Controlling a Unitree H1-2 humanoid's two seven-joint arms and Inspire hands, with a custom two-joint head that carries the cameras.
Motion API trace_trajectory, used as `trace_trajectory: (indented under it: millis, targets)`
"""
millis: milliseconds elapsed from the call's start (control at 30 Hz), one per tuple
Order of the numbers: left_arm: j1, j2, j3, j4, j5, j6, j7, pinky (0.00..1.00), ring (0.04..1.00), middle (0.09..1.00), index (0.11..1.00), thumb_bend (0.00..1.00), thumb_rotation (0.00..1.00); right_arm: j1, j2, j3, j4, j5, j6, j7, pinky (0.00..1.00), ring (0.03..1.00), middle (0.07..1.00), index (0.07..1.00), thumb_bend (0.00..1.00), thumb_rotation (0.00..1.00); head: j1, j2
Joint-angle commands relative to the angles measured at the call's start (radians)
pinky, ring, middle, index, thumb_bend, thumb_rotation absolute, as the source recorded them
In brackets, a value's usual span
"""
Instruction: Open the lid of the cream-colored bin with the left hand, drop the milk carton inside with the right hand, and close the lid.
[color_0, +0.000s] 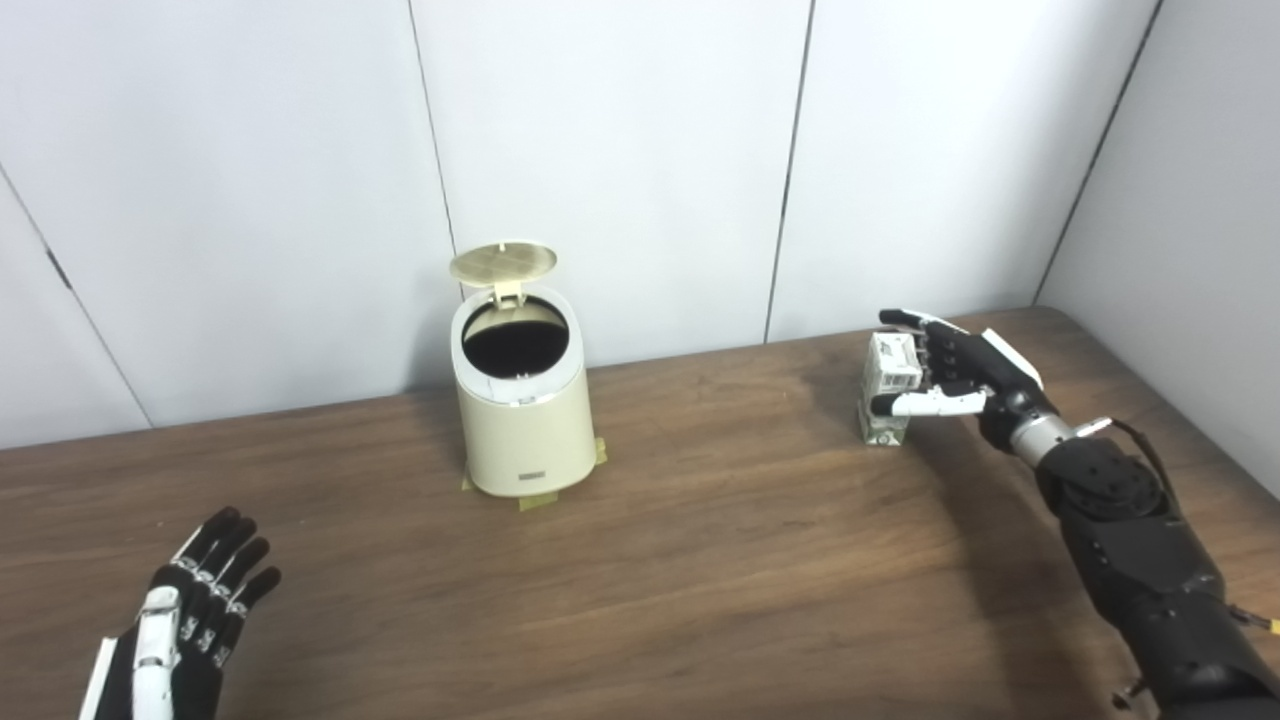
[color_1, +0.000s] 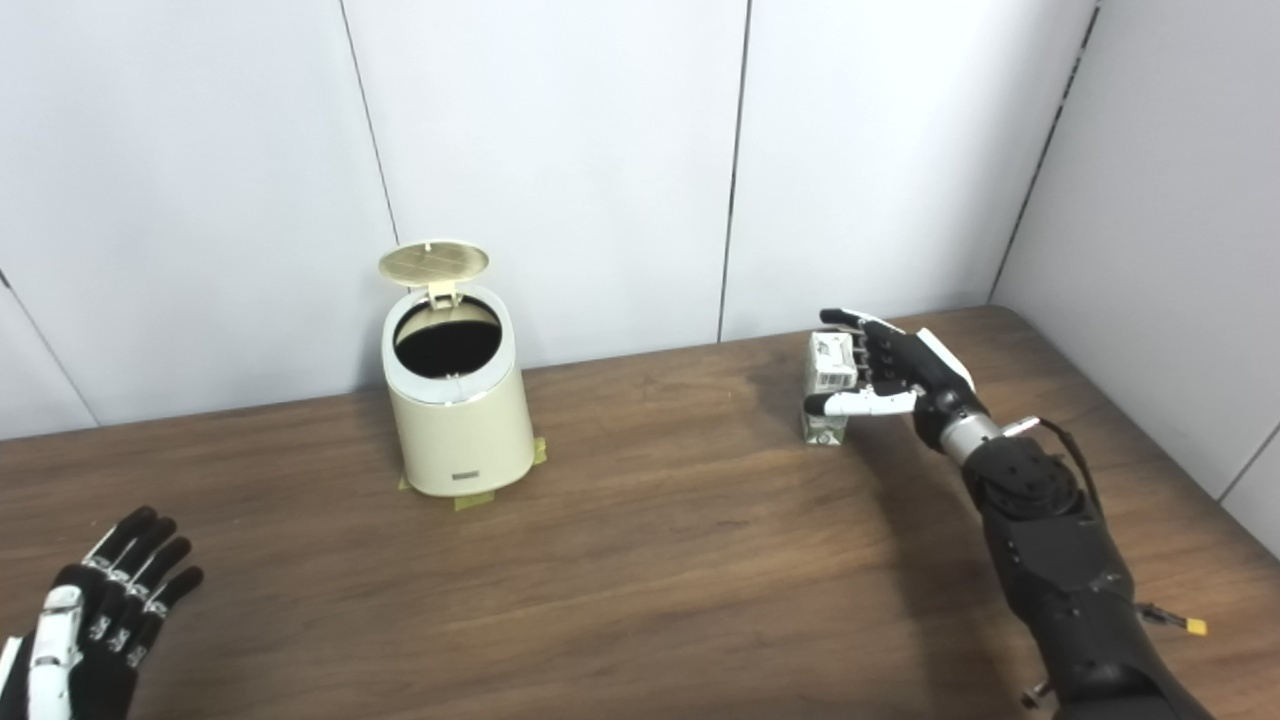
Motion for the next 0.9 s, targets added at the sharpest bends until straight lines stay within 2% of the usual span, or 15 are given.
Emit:
trace_trajectory:
  millis: [0, 167, 300, 400, 500, 567, 600, 667, 767, 867]
  targets:
    - [-0.019, 0.015, 0.001, -0.027, 0.003, -0.020, -0.009, 0.86, 0.899, 0.899, 0.877, 0.19, 0.91, -0.055, -0.043, -0.011, -0.015, 0.021, -0.040, 0.009, 0.75, 0.791, 0.825, 0.829, 0.92, 0.09, 0.000, 0.003]
    - [-0.019, 0.015, 0.001, -0.033, 0.003, -0.010, -0.005, 0.86, 0.896, 0.896, 0.875, 0.19, 0.90, -0.062, -0.056, -0.011, -0.011, 0.033, -0.010, 0.035, 0.75, 0.784, 0.814, 0.801, 0.94, 0.04, 0.004, 0.004]
    - [-0.019, 0.014, 0.002, -0.035, 0.016, -0.007, 0.004, 0.85, 0.890, 0.890, 0.868, 0.19, 0.90, -0.079, -0.074, 0.007, 0.032, 0.019, -0.061, 0.055, 0.72, 0.751, 0.777, 0.771, 0.98, 0.04, 0.005, 0.005]
    - [-0.020, 0.014, 0.003, -0.035, 0.017, -0.005, 0.002, 0.84, 0.887, 0.889, 0.867, 0.19, 0.89, -0.083, -0.076, 0.011, 0.035, 0.016, -0.058, 0.049, 0.69, 0.731, 0.756, 0.741, 0.99, 0.05, 0.005, 0.005]
    - [-0.020, 0.013, 0.004, -0.032, 0.011, -0.009, -0.003, 0.85, 0.889, 0.892, 0.872, 0.18, 0.89, -0.082, -0.071, 0.013, 0.022, -0.007, -0.051, 0.009, 0.64, 0.675, 0.700, 0.703, 0.93, 0.01, 0.005, 0.006]
    - [-0.020, 0.014, 0.003, -0.030, 0.016, -0.013, -0.003, 0.86, 0.893, 0.894, 0.873, 0.18, 0.90, -0.081, -0.062, 0.010, 0.015, -0.025, -0.054, -0.030, 0.59, 0.604, 0.610, 0.632, 0.87, 0.00, 0.005, 0.006]
    - [-0.021, 0.012, 0.004, -0.030, 0.019, -0.011, 0.001, 0.86, 0.893, 0.894, 0.874, 0.18, 0.90, -0.081, -0.058, 0.007, 0.020, -0.026, -0.063, -0.043, 0.57, 0.578, 0.549, 0.565, 0.70, 0.00, 0.004, 0.005]
    - [-0.021, 0.010, 0.004, -0.030, 0.022, -0.008, 0.005, 0.85, 0.885, 0.887, 0.866, 0.18, 0.89, -0.082, -0.054, 0.008, 0.034, -0.033, -0.090, -0.068, 0.52, 0.520, 0.507, 0.494, 0.56, 0.00, 0.005, 0.005]
    - [-0.021, 0.010, 0.003, -0.028, 0.020, -0.009, 0.002, 0.87, 0.892, 0.893, 0.871, 0.18, 0.90, -0.082, -0.051, 0.015, 0.042, -0.064, -0.111, -0.123, 0.46, 0.474, 0.508, 0.470, 0.53, 0.00, 0.005, 0.004]
    - [-0.021, 0.009, 0.004, -0.024, 0.015, -0.016, -0.003, 0.86, 0.892, 0.893, 0.873, 0.19, 0.91, -0.078, -0.046, 0.011, 0.032, -0.061, -0.101, -0.135, 0.45, 0.466, 0.507, 0.465, 0.53, 0.00, 0.003, 0.004]
